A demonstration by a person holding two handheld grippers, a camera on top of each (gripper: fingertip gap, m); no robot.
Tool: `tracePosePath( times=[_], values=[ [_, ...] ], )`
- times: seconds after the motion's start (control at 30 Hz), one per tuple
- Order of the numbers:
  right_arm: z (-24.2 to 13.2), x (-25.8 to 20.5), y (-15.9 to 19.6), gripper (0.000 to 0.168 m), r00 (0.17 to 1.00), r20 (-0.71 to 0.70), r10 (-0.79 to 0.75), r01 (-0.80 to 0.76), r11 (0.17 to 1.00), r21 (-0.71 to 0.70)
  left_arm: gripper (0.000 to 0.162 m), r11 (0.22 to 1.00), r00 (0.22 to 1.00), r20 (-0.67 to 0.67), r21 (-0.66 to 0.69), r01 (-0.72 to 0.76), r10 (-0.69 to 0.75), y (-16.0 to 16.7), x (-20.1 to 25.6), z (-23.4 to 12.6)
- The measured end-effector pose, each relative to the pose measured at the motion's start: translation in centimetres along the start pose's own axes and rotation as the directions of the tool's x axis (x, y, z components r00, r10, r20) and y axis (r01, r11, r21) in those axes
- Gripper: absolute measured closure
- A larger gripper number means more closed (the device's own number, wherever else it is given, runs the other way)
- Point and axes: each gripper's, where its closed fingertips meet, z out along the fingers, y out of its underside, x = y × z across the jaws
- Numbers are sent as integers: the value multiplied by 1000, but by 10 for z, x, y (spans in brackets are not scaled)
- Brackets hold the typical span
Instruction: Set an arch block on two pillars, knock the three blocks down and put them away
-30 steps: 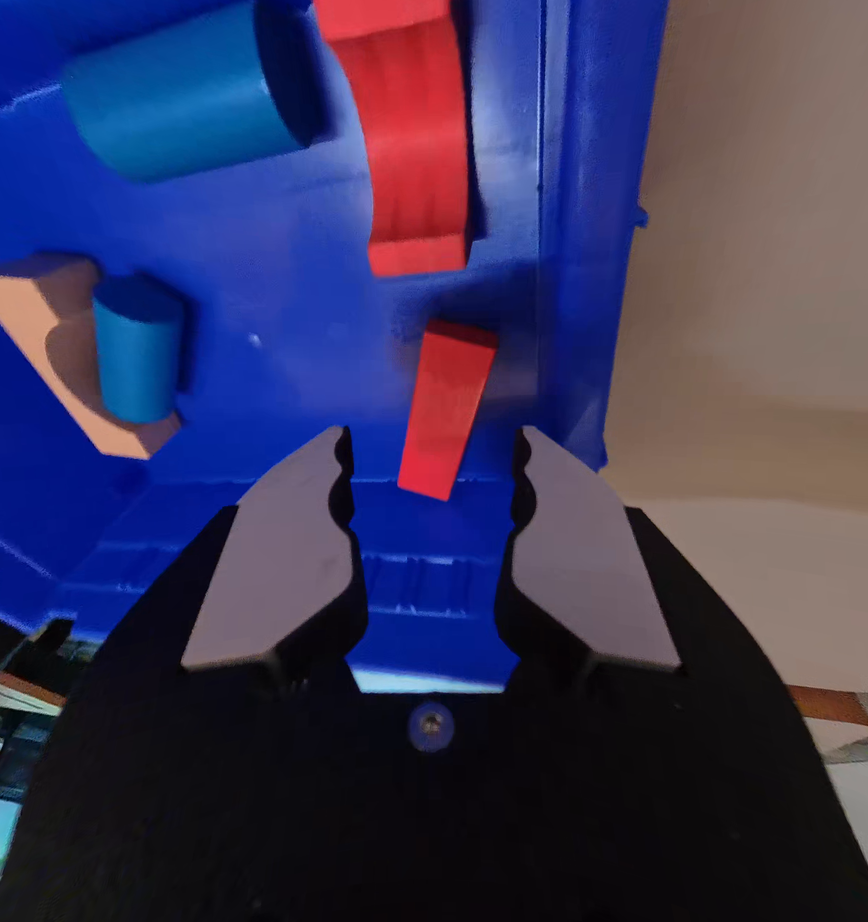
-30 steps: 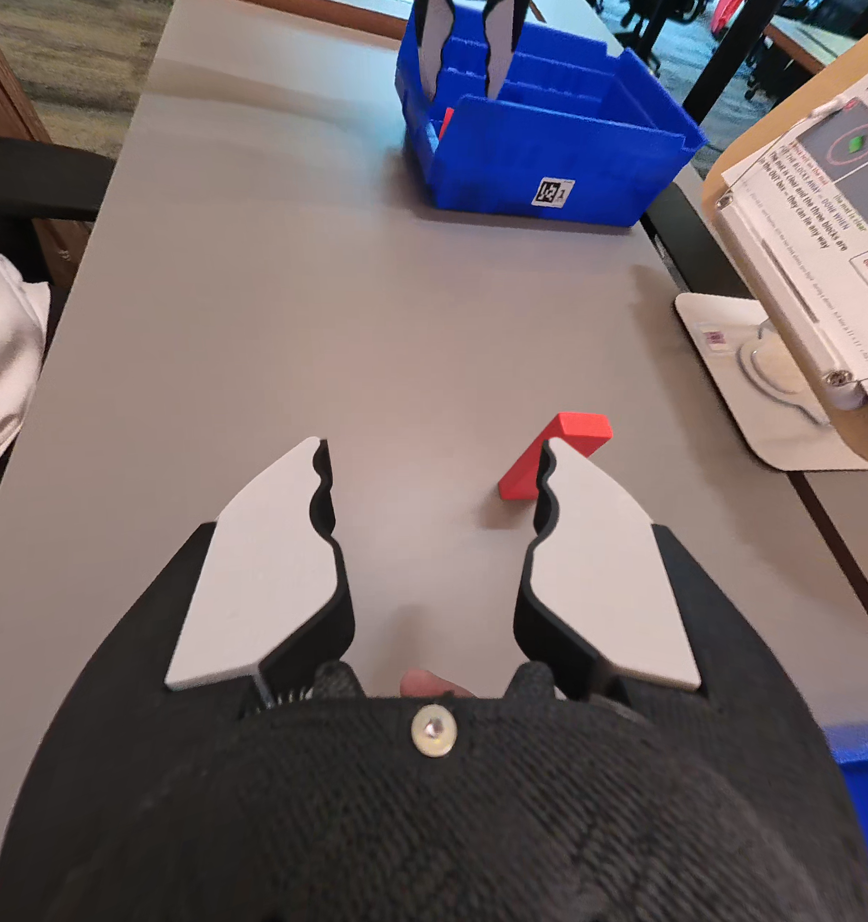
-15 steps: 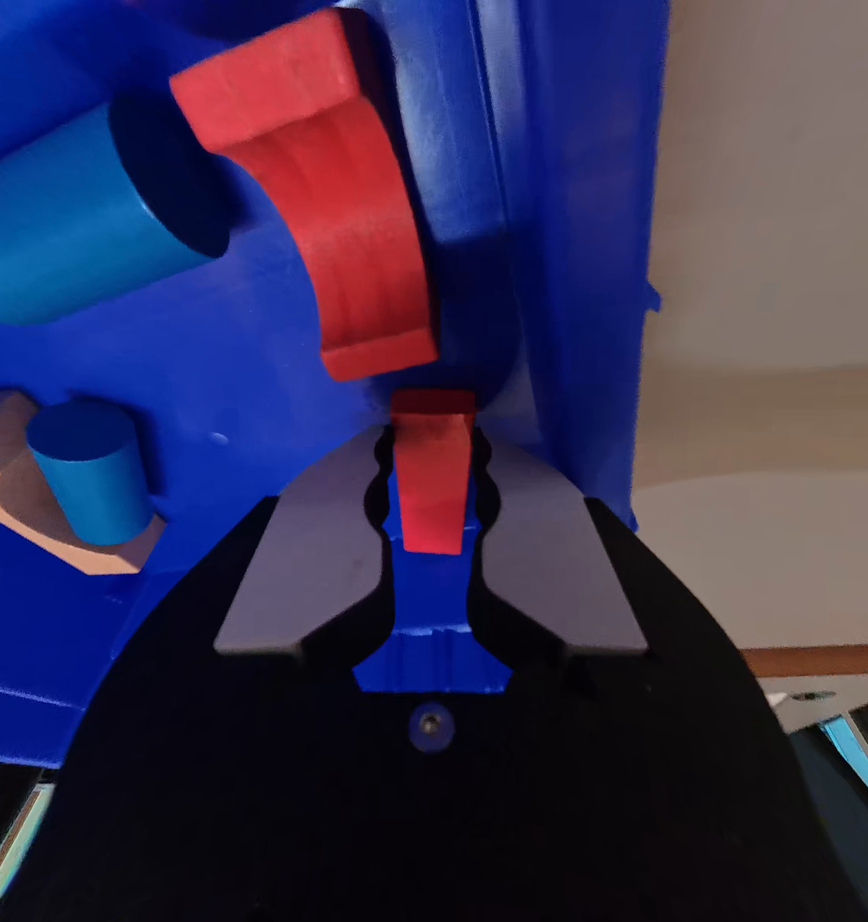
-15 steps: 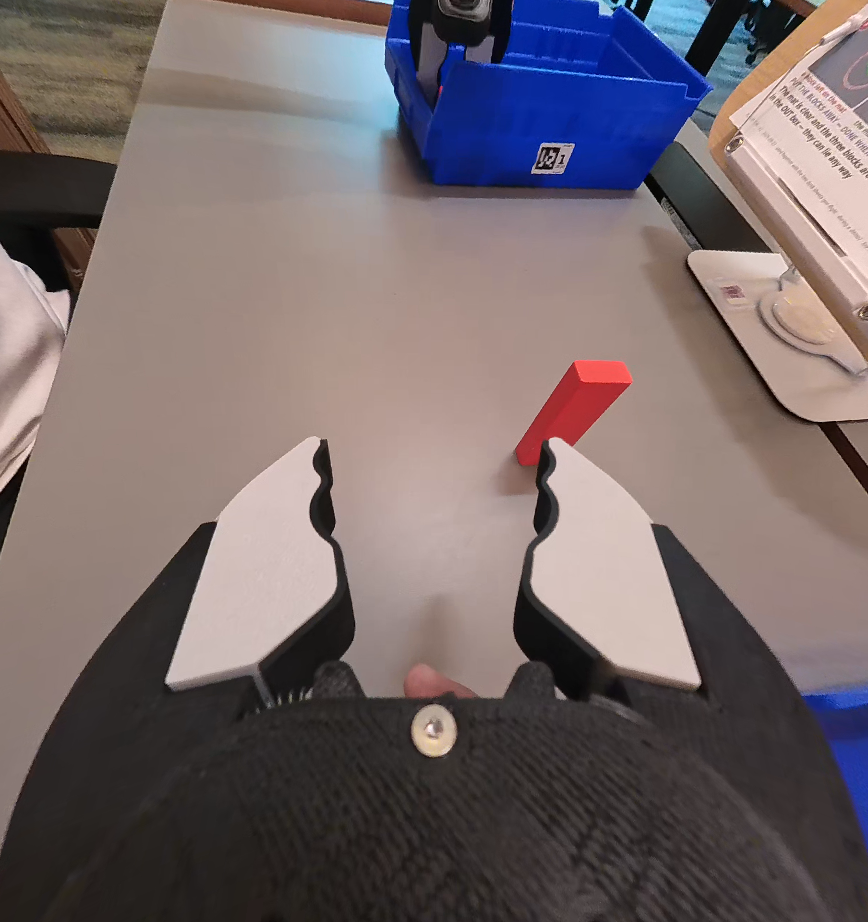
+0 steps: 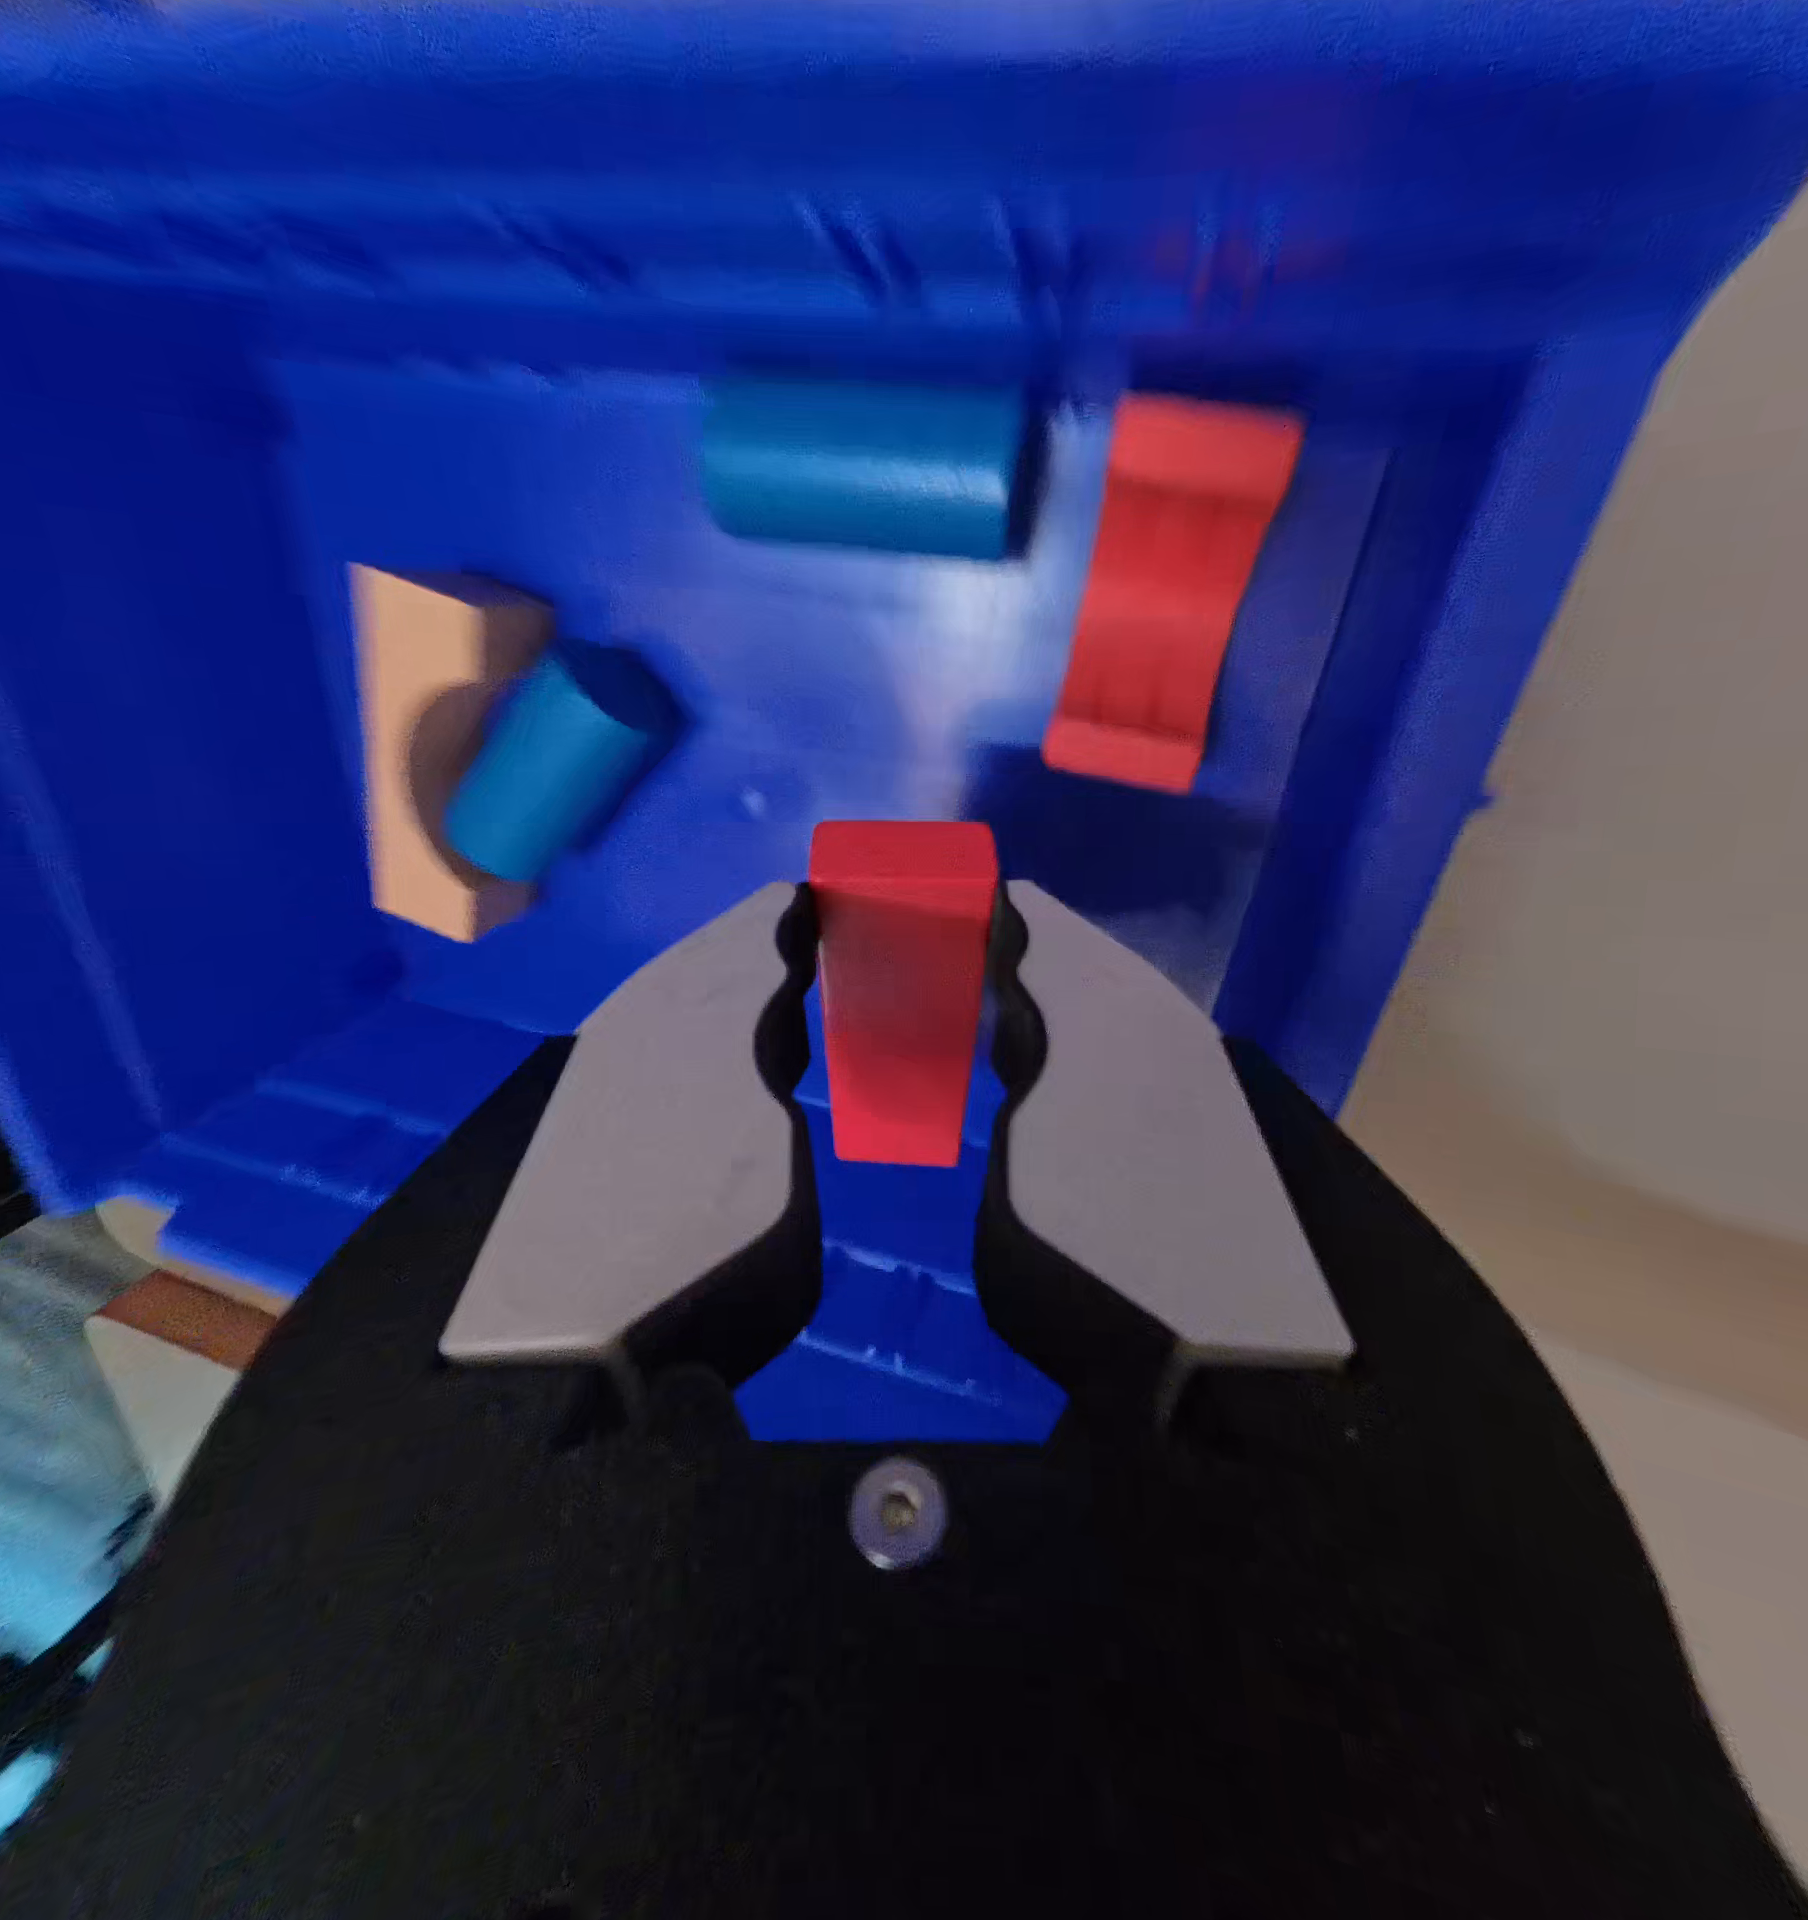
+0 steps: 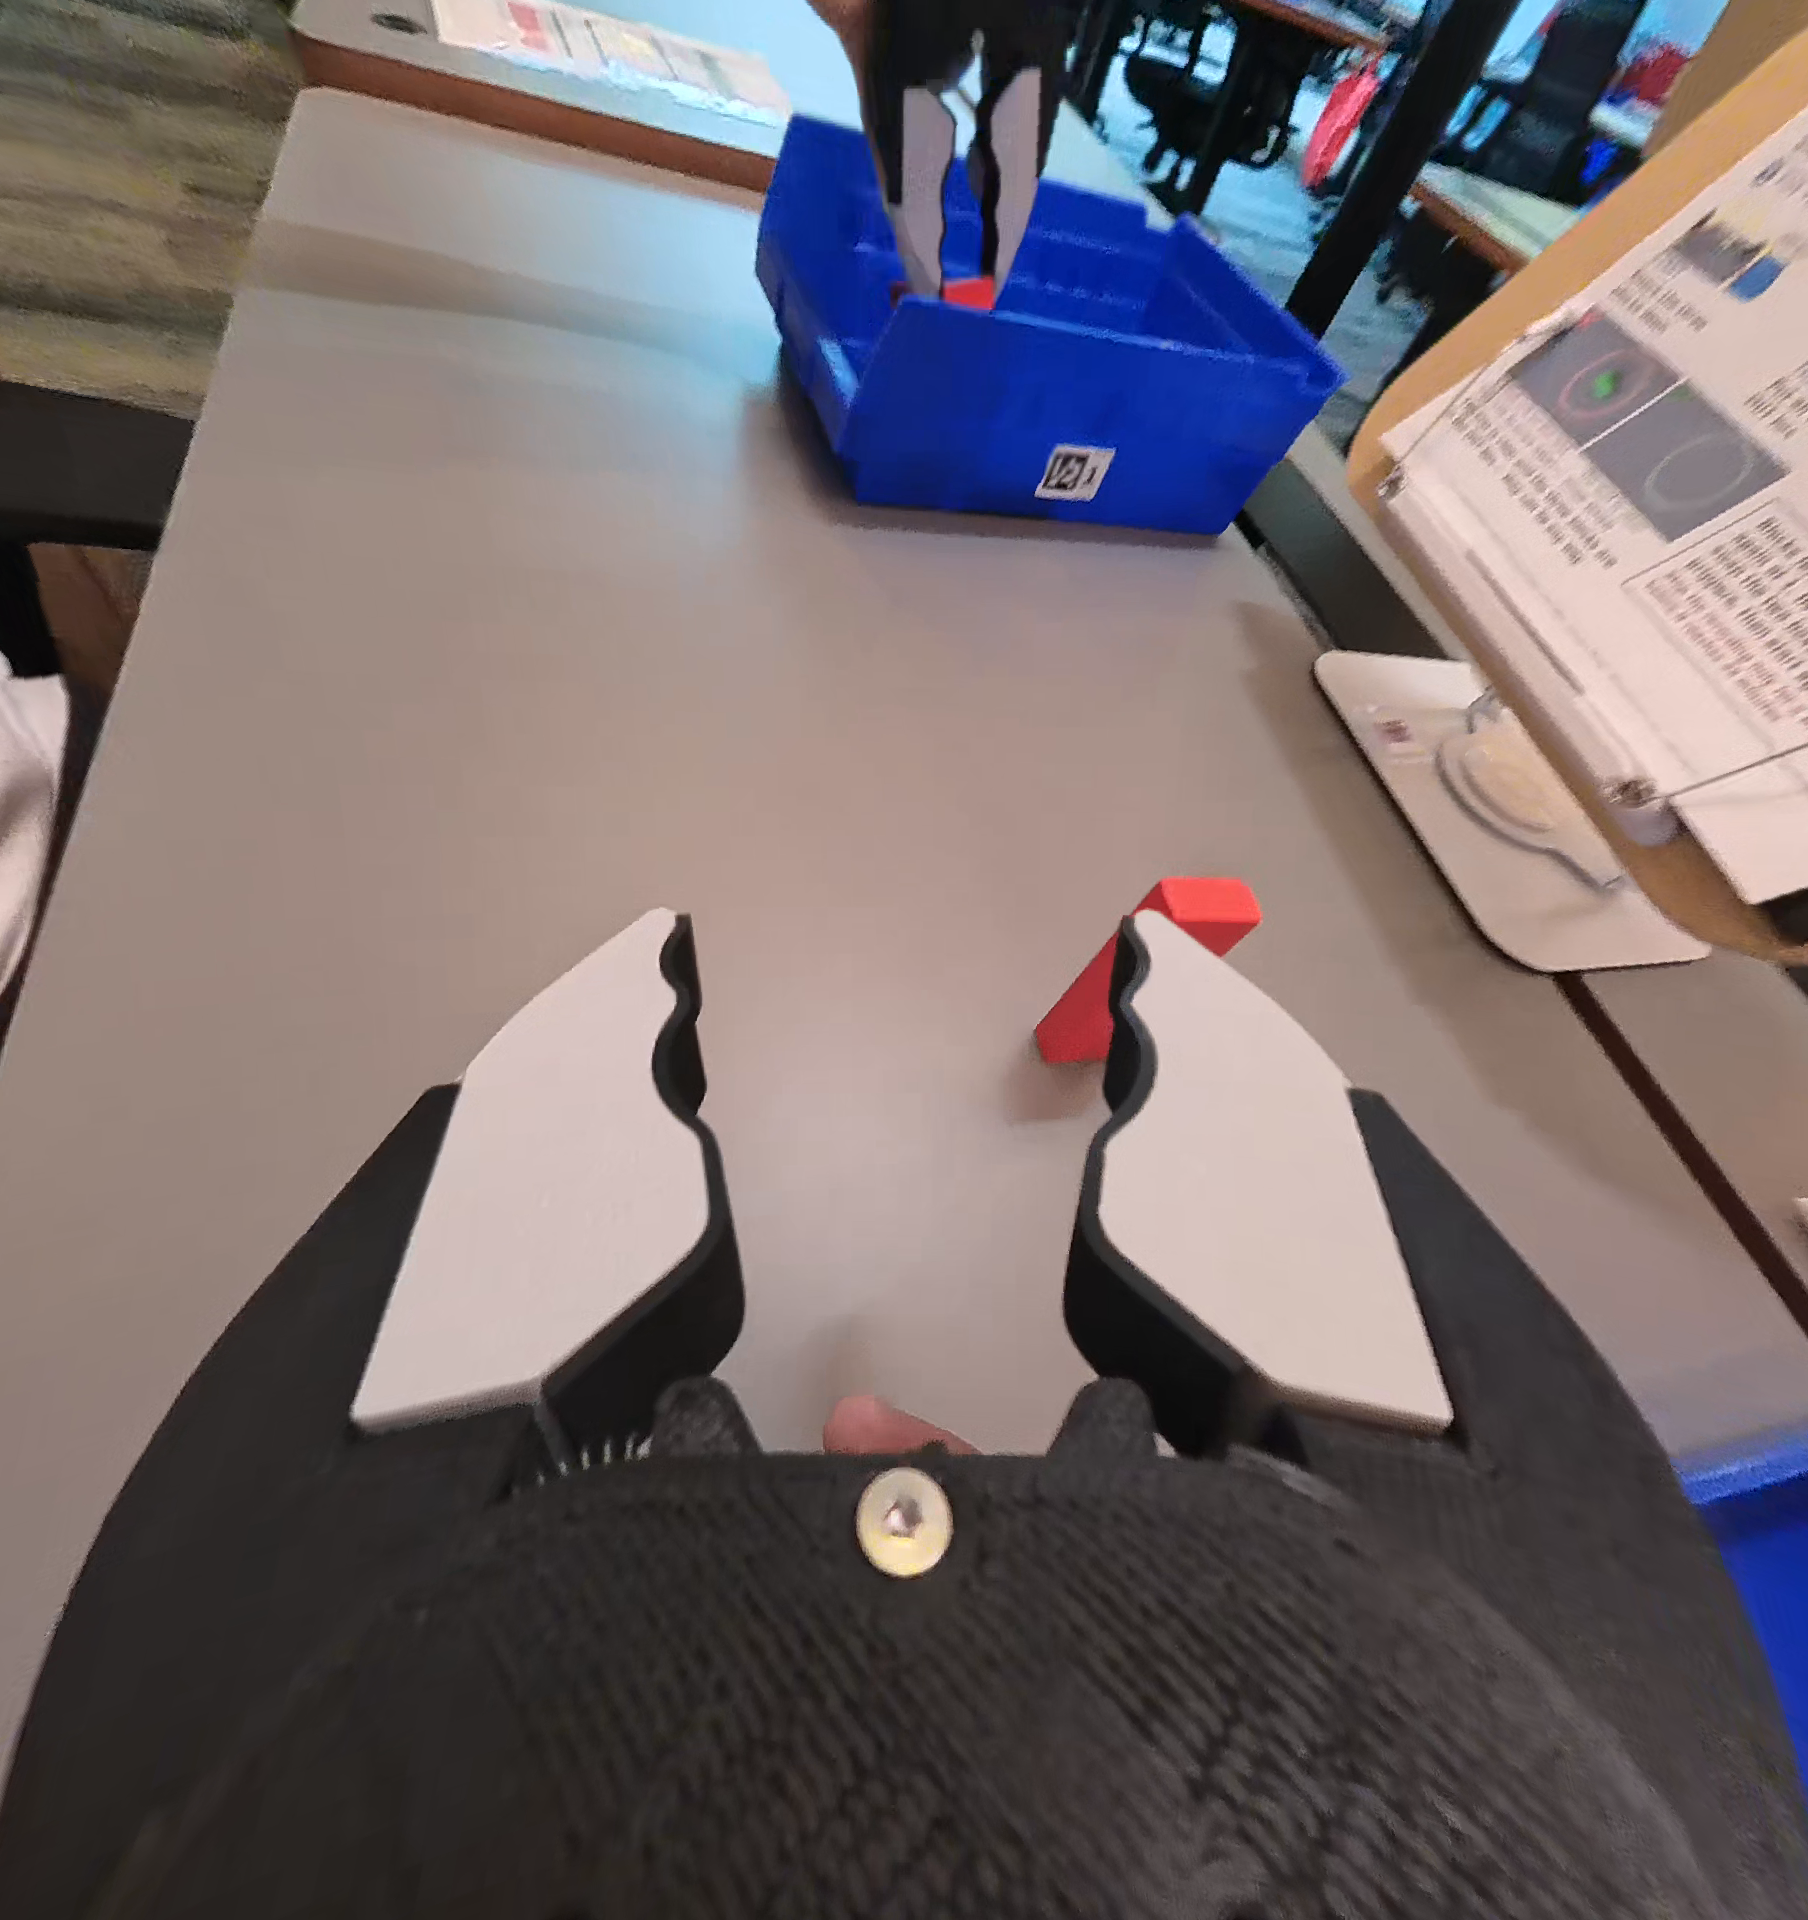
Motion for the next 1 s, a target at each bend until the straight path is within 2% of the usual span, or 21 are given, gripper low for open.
tracePosePath(
  times=[0.1,0.2,0.27,0.37,0.5,0.63,0.77,0.93,1.0],
  values=[
    [6,-2,-21,93,998,-50,-23,24,1000,17,130,939,987,22,312,143,-158,-37,-14,-61],
    [24,-6,-48,94,995,-95,-23,28,998,59,130,770,975,-35,607,196,-220,-82,-10,-129],
    [42,-10,-71,94,994,-109,-22,34,993,109,130,632,973,-104,745,212,-205,-116,5,-169],
    [75,-14,-108,93,992,-121,-19,41,981,188,131,437,969,-210,866,245,-127,-168,40,-211],
    [107,-16,-145,91,995,-91,-45,67,965,252,131,305,957,-290,914,268,28,-227,90,-230],
    [116,-12,-155,97,999,-37,-13,23,960,280,131,232,931,-324,931,282,170,-263,129,-237],
    [114,-19,-151,111,1000,29,7,-15,956,293,131,220,917,-321,937,271,237,-280,148,-234],
    [115,-26,-142,133,997,73,8,-27,964,264,131,234,926,-298,941,244,232,-289,151,-227],
    [114,-25,-138,134,996,81,26,-45,968,248,131,243,929,-287,942,230,234,-290,151,-225]
  ],
)
